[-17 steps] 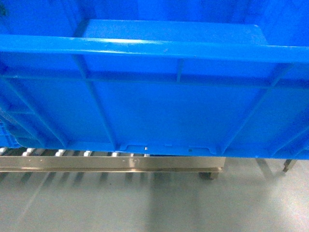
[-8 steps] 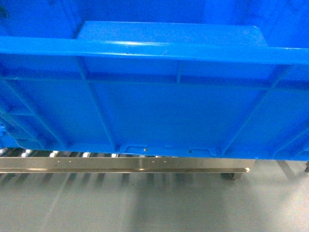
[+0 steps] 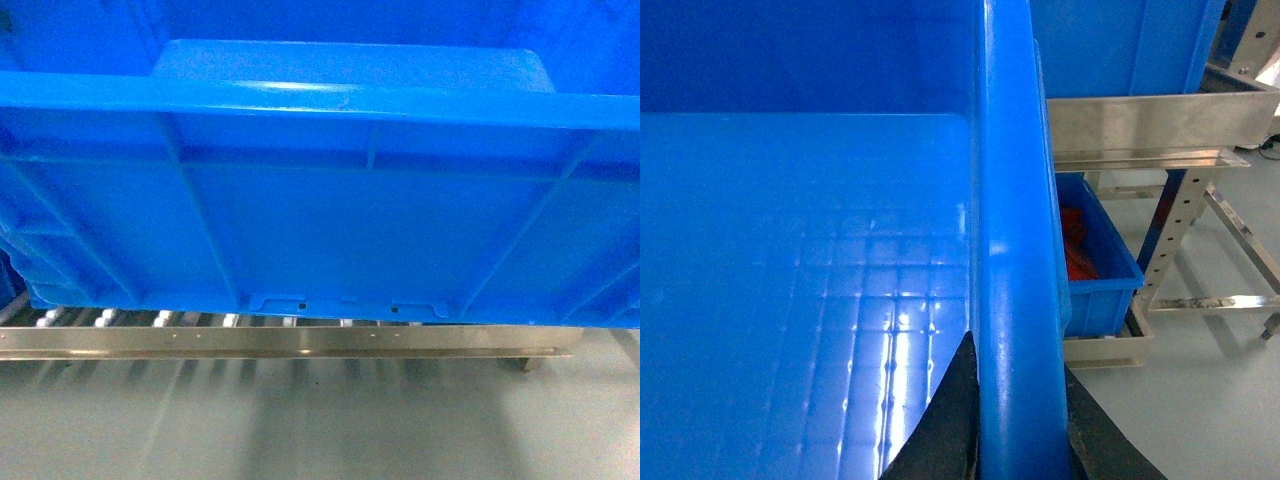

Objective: Place box next to blue box on left shelf

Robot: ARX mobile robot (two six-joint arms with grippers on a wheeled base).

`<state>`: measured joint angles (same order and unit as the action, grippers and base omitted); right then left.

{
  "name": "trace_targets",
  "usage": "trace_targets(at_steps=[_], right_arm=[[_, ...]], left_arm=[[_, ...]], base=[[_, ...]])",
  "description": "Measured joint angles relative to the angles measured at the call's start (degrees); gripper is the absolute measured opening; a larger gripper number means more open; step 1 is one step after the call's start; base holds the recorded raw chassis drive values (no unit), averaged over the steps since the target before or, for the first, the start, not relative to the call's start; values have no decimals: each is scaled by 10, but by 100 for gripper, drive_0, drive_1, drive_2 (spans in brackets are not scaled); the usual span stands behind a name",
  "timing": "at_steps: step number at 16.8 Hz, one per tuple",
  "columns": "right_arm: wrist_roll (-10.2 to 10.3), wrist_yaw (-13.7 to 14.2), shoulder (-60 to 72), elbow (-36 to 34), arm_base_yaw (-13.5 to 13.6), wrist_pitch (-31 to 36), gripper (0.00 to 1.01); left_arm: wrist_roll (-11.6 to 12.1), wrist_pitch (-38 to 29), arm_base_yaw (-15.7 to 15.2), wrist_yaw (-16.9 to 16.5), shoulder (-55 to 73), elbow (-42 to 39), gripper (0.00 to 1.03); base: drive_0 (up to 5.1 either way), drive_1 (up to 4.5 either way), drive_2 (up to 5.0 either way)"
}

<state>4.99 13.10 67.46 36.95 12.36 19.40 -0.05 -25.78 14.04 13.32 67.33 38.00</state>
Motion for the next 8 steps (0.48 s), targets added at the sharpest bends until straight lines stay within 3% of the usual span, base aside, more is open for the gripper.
trace_targets(at_steps=[8], right_arm=[[1, 0, 0, 0, 3, -1, 8]], left_arm=[[1, 0, -3, 1, -1, 0, 9]], base=[[-512, 233, 233]])
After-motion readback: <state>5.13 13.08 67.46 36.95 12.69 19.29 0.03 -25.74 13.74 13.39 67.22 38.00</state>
